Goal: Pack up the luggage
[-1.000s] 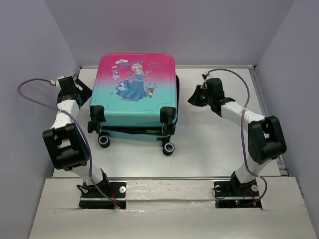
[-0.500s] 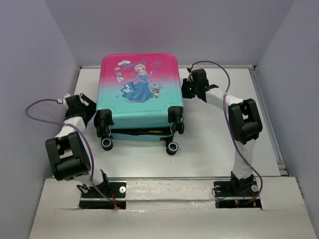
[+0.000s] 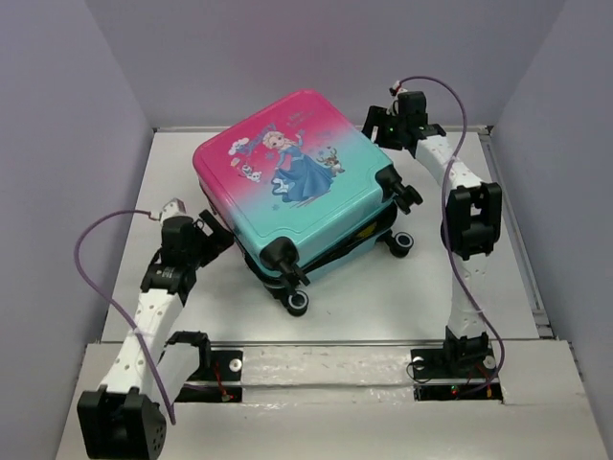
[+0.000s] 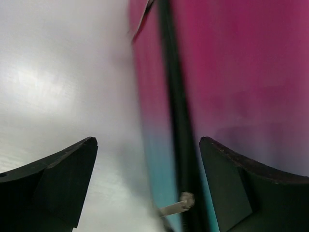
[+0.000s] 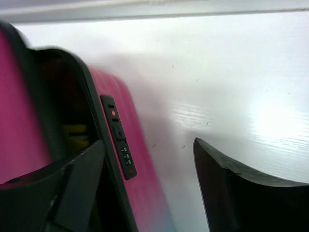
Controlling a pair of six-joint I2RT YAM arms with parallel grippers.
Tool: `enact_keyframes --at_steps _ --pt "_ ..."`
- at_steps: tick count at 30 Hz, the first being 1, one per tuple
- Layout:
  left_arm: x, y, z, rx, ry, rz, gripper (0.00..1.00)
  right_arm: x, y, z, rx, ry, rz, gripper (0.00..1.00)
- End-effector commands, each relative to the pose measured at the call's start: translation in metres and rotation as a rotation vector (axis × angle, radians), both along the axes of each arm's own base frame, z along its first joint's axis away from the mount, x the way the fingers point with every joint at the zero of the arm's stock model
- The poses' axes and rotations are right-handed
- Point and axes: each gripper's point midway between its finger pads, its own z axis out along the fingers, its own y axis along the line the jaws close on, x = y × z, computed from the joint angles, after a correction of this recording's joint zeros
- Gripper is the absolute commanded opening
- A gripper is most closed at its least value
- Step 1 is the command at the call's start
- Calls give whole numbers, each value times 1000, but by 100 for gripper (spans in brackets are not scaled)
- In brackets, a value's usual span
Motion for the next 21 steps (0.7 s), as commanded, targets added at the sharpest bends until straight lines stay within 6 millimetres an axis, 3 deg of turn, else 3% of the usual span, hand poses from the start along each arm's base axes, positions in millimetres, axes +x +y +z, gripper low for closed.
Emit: enact_keyframes --at_steps 1,5,6,7,8,9,10,11,12,13,14,15,16,17,18,19,21 --pt "25 22 169 108 -402 81 99 -13 -8 98 47 -132 -23 88" --pt "27 37 231 161 -539 146 99 -30 -38 135 0 -201 -80 93" --pt "30 36 237 161 -551 142 99 -36 -41 136 -14 -197 -87 93" --pt "33 34 247 155 -570 138 99 -44 -45 154 -20 -229 -95 93" --pt "37 30 254 144 -589 120 99 -48 -50 160 -40 -243 -108 92" --pt "46 28 252 141 -574 109 99 -53 -53 160 -50 -240 -113 89" --pt "51 25 264 132 -597 102 99 -63 -55 178 -50 -275 -116 85" --pt "55 23 271 126 -613 88 99 -70 -56 186 -48 -286 -112 73" --pt "70 21 269 129 -605 85 99 -80 -53 193 -32 -293 -89 39" --pt "78 19 284 120 -629 73 99 -101 -47 206 -4 -306 -68 21" --pt "86 18 288 114 -630 60 99 -116 -37 210 15 -308 -31 8" --pt "107 13 287 107 -608 30 99 -131 -26 214 25 -324 -2 7" --pt "119 7 284 88 -591 -4 99 -149 -13 186 6 -276 36 7" --pt "140 5 268 90 -548 -13 99 -182 13 206 18 -339 91 7" --pt "150 0 276 83 -560 -38 99 -200 26 200 16 -337 124 7" --pt "159 0 271 85 -544 -45 99 -220 36 166 -5 -276 152 7" --pt "178 2 262 111 -515 -53 99 -255 51 150 -11 -271 195 7"
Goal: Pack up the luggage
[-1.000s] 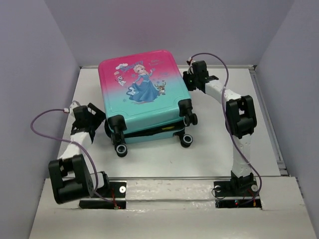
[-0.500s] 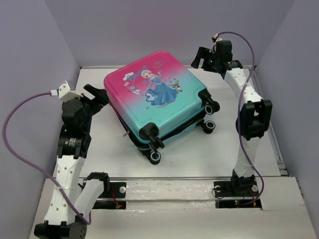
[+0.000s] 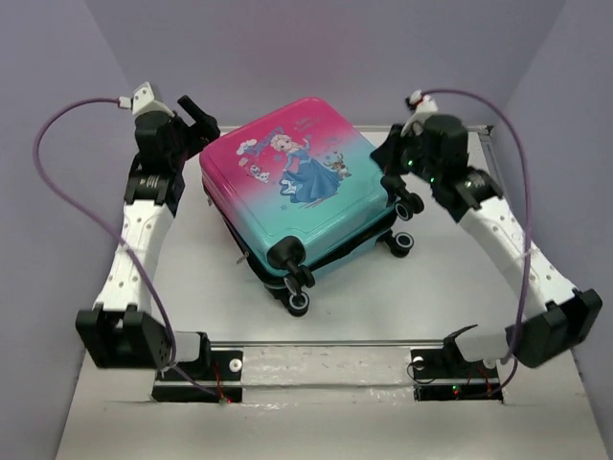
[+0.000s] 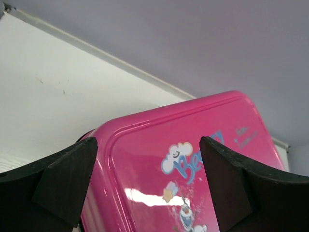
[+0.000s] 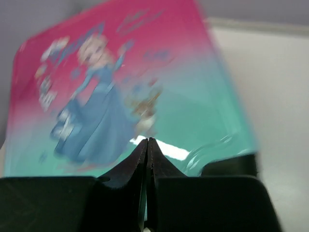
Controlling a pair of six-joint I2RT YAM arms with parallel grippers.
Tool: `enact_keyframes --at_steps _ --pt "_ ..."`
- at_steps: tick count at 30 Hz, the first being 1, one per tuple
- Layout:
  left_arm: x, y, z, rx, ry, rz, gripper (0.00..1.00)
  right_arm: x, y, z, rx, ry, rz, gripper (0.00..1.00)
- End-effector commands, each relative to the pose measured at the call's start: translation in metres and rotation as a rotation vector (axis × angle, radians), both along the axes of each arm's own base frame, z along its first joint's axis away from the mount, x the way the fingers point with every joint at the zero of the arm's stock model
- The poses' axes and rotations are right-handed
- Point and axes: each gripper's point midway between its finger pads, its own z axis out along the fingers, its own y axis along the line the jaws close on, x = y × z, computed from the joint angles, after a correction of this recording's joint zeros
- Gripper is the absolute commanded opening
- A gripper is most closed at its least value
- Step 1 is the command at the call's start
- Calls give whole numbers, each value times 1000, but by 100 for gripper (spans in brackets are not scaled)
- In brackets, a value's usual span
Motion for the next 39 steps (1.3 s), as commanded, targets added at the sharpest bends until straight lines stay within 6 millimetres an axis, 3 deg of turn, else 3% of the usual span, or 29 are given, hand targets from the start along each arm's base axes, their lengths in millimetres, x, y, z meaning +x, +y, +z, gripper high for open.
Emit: enact_keyframes --at_steps 1,2,3,4,5,6,7,8,9,10,11,13,14,16,18,21,25,27,28,29,30,31,32,33,34,35,36,37,39 --pt "47 -1 -1 43 13 -56 99 -97 54 -33 -29 7 180 7" --pt "53 1 -7 45 40 -65 99 -112 53 -41 -24 19 186 7" --pt "70 -1 -29 50 91 -85 99 -138 49 -59 -33 35 209 7" --pt "80 11 -36 54 109 -78 99 -150 45 -68 -35 54 223 7" --pt "87 18 -26 63 109 -75 99 -165 44 -78 -27 89 249 7" --pt "106 22 -52 82 175 -72 99 -180 39 -108 -60 163 267 7" --pt "118 26 -34 90 145 -65 99 -192 37 -115 -54 184 288 7" --pt "125 24 -39 88 163 -84 99 -200 37 -128 -49 236 296 7" --pt "142 21 -68 82 218 -108 99 -208 35 -154 -72 292 303 7" --pt "151 17 -77 75 238 -137 99 -206 36 -153 -65 292 295 7" --pt "161 9 -54 71 193 -184 99 -207 34 -179 -91 354 276 7" --pt "179 -4 -82 59 262 -233 99 -199 36 -195 -109 362 252 7" --pt "183 -16 -107 70 318 -266 99 -186 34 -204 -136 362 195 7" --pt "186 -15 -114 104 329 -259 99 -169 33 -205 -163 338 142 7" --pt "188 -40 -119 125 308 -306 99 -148 30 -213 -198 325 73 7" --pt "182 -51 -139 99 332 -347 99 -117 35 -209 -184 295 39 7" --pt "157 -53 -191 49 431 -326 99 -86 32 -202 -171 253 -11 7" --pt "151 -63 -172 -13 331 -309 99 -70 29 -192 -140 211 -33 7" --pt "134 -65 -200 -43 384 -304 99 -61 22 -193 -131 208 -58 7" --pt "131 -68 -199 -60 361 -298 99 -55 20 -191 -123 196 -68 7" --pt "124 -70 -184 -75 320 -293 99 -45 19 -182 -92 158 -76 7" --pt "116 -71 -186 -94 322 -288 99 -41 18 -183 -76 153 -72 7" --pt "101 -71 -204 -124 348 -273 99 -30 12 -181 -48 142 -83 7" --pt "90 -71 -188 -133 311 -268 99 -24 16 -176 -14 127 -64 7" --pt "69 -70 -213 -146 360 -257 99 -18 19 -169 11 118 -47 7" --pt "59 -68 -216 -150 360 -237 99 -12 20 -167 26 117 -41 7" --pt "50 -72 -198 -168 306 -241 99 -7 29 -168 55 124 -5 7" --pt "28 -71 -221 -177 350 -233 99 4 33 -152 85 99 7 7" --pt "8 -74 -206 -189 292 -237 99 16 51 -156 100 122 74 7"
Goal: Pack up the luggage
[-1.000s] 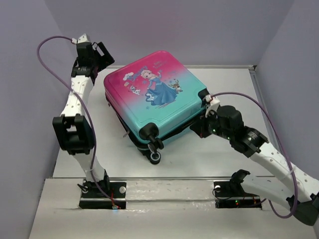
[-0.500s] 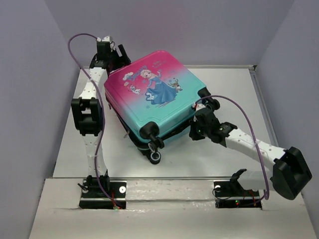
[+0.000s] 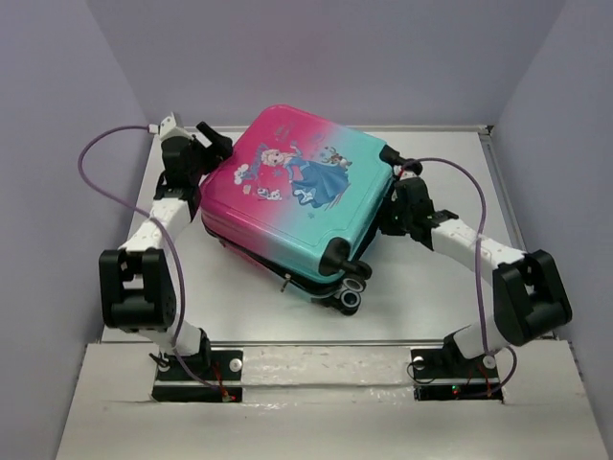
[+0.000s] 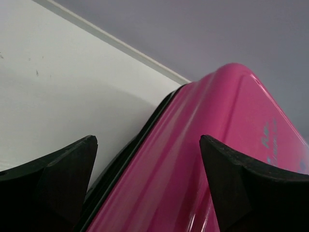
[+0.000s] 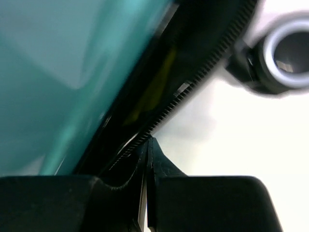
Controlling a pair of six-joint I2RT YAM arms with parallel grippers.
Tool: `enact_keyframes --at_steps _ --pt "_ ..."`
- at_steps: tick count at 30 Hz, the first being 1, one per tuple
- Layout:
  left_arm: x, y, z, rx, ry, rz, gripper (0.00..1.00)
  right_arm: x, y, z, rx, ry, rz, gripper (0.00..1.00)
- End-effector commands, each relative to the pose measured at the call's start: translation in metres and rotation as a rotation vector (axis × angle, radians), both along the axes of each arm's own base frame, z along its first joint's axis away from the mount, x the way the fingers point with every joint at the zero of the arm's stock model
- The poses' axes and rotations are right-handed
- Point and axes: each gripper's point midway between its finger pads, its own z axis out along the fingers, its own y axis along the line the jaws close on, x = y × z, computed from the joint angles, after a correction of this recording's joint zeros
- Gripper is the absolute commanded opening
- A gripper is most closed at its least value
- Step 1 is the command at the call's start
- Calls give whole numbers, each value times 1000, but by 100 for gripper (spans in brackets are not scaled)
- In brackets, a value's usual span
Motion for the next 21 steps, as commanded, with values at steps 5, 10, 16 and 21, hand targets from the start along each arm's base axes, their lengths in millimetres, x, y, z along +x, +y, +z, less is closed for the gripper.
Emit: enact_keyframes --at_steps 5,10,16,21 --pt "-136 -63 -90 -72 230 -153 99 108 119 127 393 -282 303 8" --pt "-179 -69 -69 -61 153 -166 99 142 175 176 546 -181 489 24" --pt "-205 -57 -28 -43 30 -107 99 181 182 187 518 -159 461 78" --pt "-211 -59 2 -51 -40 -130 99 171 147 230 434 -272 385 92"
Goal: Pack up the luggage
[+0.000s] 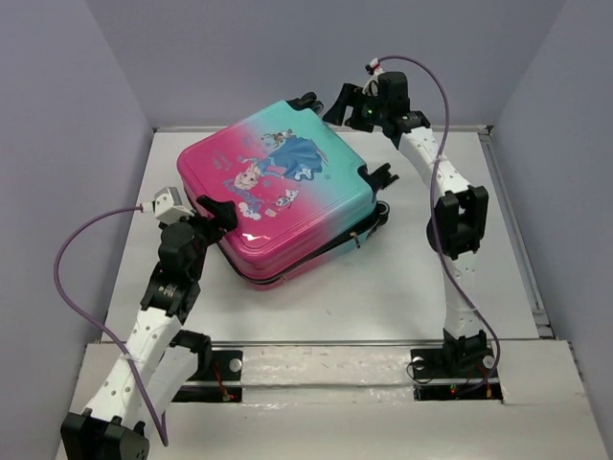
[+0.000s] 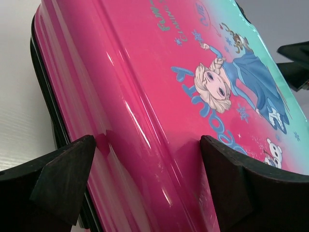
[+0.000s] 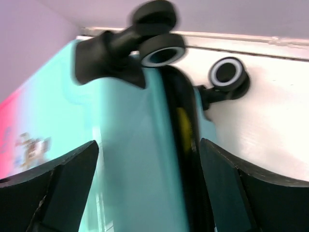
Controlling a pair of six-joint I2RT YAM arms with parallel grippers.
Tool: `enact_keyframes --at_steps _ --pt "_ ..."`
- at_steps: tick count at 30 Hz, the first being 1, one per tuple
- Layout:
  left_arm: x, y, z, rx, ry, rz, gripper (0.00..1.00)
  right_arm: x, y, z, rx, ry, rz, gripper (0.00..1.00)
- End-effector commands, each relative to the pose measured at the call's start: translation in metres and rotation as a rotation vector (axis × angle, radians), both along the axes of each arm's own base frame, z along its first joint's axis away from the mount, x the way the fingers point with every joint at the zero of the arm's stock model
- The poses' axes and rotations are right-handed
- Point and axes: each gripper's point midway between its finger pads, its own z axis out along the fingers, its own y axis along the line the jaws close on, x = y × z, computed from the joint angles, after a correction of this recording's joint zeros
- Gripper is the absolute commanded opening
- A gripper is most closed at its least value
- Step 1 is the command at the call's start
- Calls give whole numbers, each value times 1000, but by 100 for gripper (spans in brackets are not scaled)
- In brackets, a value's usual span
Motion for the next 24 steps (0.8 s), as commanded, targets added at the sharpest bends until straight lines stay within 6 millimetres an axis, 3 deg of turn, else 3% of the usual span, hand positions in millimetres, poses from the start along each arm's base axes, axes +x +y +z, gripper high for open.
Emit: enact_keyframes --at_steps 1,3,5,6,7,10,11,13,14,15,16,17,18,19,20,21,22,24 --pt "-17 -43 12 -78 15 -201 99 -70 27 87 -4 -117 120 92" --pt "-18 -42 23 -70 -17 -203 99 -88 8 104 -41 -155 67 92" --pt "-18 -38 33 -56 -45 -184 99 -106 -1 117 -48 -189 66 83" --pt "-17 -36 34 -49 -44 -179 99 -117 -4 98 -55 -165 75 80" --pt "-16 -38 35 -44 -45 -187 99 -142 -13 130 -32 -234 71 68" --pt "-12 -44 26 -42 -23 -213 99 -182 -21 139 -2 -301 71 27" --pt "-11 -45 25 -39 -20 -217 99 -218 -20 125 12 -285 101 19" --pt "-9 -43 29 -27 -26 -210 99 -246 -19 113 36 -299 114 9" --pt "-7 -36 40 -8 -50 -174 99 -261 -21 70 14 -225 118 7" --pt "-8 -31 48 0 -65 -153 99 -280 -21 77 53 -246 119 7" --pt "-7 -26 58 7 -83 -127 99 -286 -24 64 48 -230 102 7" --pt "-6 -18 85 9 -133 -82 99 -293 -31 27 21 -167 87 7" --pt "-4 -13 91 39 -132 -64 99 -299 -36 23 28 -167 59 7" --pt "-3 -9 124 40 -189 -37 99 -303 -39 10 21 -145 53 7" --pt "-1 -2 127 76 -165 -6 99 -309 -42 -14 4 -100 50 7" --pt "7 -2 129 100 -147 -1 99 -312 -44 -23 -4 -84 49 7" --pt "9 3 154 103 -182 27 99 -313 -46 -33 -14 -65 44 7" --pt "19 5 167 119 -187 49 99 -313 -47 -47 -21 -56 35 7"
